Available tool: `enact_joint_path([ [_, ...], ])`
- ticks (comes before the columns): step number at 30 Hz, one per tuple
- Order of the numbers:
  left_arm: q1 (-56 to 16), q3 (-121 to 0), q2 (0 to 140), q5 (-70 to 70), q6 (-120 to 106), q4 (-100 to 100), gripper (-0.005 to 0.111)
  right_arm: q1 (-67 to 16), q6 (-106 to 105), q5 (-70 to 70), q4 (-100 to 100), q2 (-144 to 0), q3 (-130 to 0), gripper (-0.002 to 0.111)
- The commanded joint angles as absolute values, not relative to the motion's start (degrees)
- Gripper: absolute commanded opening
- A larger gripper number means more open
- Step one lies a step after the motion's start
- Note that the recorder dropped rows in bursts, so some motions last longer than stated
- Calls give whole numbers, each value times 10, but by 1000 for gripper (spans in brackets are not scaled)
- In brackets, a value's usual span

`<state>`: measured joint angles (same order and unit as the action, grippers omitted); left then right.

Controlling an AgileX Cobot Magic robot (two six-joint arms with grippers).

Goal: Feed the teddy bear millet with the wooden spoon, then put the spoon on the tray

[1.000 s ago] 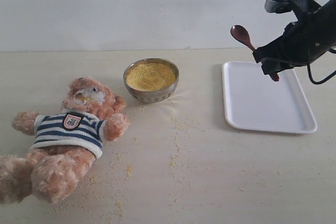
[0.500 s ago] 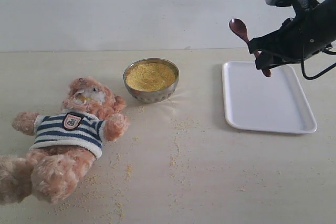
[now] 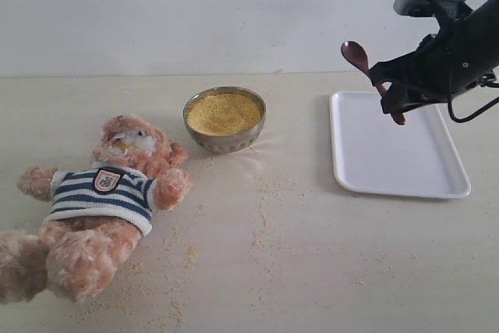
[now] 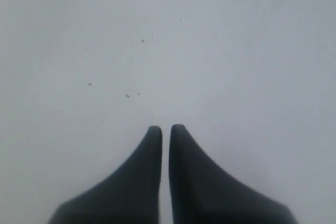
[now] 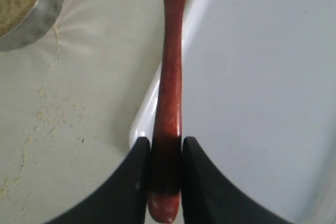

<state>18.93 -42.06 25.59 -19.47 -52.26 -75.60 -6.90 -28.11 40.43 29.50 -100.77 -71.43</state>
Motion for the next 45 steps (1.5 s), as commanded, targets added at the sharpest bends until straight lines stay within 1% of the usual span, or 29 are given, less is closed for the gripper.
enact_joint_path([
  [1,181,-398,175,-203,-230,-529,5,-65,-220,429,227,-1003,-713,0],
  [3,176,-382,144,-220,-152,-428,5,-65,-199,418,198,-993,-706,0],
  [7,165,-338,92,-251,-33,-303,5,-65,-180,371,186,-969,-672,0],
  [10,140,-290,59,-266,-46,-290,5,-65,-180,344,186,-951,-647,0],
  [13,140,-255,30,-290,-54,-233,5,-65,-179,334,185,-934,-627,0],
  [16,140,-226,5,-287,-13,-230,5,-65,-156,326,183,-917,-609,0],
  [20,100,-187,0,-309,4,-244,5,-65,-107,317,172,-895,-594,0],
  [22,79,-187,0,-302,-8,-257,5,-65,-106,317,170,-888,-594,0],
  [25,73,-187,0,-297,-9,-257,5,-65,-107,320,153,-883,-594,0],
  [30,90,-144,0,-227,61,-266,5,-65,-90,322,128,-878,-594,0],
  [35,122,-67,31,-185,65,-263,5,-65,-90,318,128,-878,-594,0],
  [39,127,-5,45,-117,63,-278,5,-65,-97,319,112,-878,-594,0],
  [41,117,0,45,-105,42,-276,5,-65,-97,321,94,-878,-594,0],
  [42,107,0,44,-132,25,-261,5,-65,-97,321,83,-878,-594,0],
  [45,59,0,44,-147,0,-246,5,-65,-97,322,52,-878,-594,0],
])
